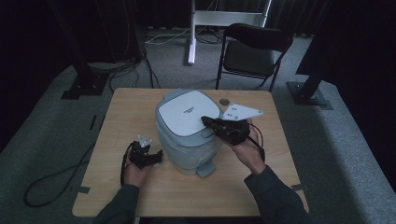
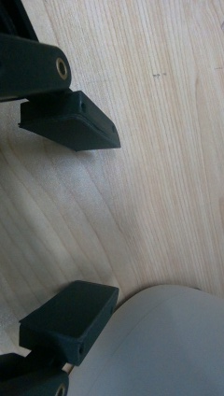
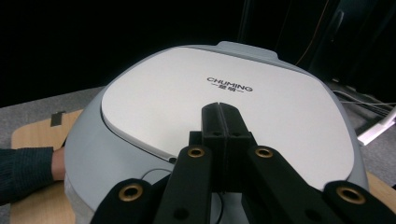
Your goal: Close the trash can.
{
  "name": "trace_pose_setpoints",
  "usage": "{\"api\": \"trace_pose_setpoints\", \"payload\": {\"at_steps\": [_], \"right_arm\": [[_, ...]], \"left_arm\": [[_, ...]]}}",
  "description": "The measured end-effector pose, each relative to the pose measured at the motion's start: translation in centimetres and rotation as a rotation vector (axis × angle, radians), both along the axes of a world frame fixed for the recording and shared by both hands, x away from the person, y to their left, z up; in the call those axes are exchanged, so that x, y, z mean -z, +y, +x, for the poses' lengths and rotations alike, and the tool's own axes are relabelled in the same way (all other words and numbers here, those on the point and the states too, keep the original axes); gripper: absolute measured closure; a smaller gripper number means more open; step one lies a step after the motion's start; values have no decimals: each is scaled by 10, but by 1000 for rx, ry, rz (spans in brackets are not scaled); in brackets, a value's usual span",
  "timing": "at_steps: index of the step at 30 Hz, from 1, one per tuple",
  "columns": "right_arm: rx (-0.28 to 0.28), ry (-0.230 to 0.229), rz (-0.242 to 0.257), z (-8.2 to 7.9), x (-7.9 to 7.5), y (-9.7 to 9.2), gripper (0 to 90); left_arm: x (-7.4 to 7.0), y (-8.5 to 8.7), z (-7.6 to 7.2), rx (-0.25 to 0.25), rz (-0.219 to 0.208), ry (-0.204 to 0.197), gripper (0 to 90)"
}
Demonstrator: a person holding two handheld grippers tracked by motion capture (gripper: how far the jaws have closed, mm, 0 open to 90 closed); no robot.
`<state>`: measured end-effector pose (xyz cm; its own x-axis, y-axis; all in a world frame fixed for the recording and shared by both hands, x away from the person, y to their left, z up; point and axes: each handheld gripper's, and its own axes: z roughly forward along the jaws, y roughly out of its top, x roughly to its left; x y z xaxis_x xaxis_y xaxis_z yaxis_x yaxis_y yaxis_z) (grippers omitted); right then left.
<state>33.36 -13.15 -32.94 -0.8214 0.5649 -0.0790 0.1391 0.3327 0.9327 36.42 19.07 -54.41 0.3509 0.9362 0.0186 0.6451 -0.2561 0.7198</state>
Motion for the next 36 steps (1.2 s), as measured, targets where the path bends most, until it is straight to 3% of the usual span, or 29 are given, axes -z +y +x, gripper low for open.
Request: {"api": "trace_pose_setpoints", "payload": {"at_steps": [9,17,18,25,28,36], "right_arm": [[11,-10,-4,-2,2,1,900],[34,-27,-64,-5,2,7,900],[35,-31,-42,-7,4,6,900],[15,-10,-34,-2,2,4,900],[17,-5,-2,1,3,-1,900],[74,-2,57,6,-1,-21,900]], "left_arm": [[0,0,0,0,0,0,243],[0,0,0,0,-1,0,243],[0,0,0,1,-1,1,243],[0,0,0,0,-3,1,242],[0,0,0,0,-3,0,242],[0,0,0,0,-3,0,242]]}}
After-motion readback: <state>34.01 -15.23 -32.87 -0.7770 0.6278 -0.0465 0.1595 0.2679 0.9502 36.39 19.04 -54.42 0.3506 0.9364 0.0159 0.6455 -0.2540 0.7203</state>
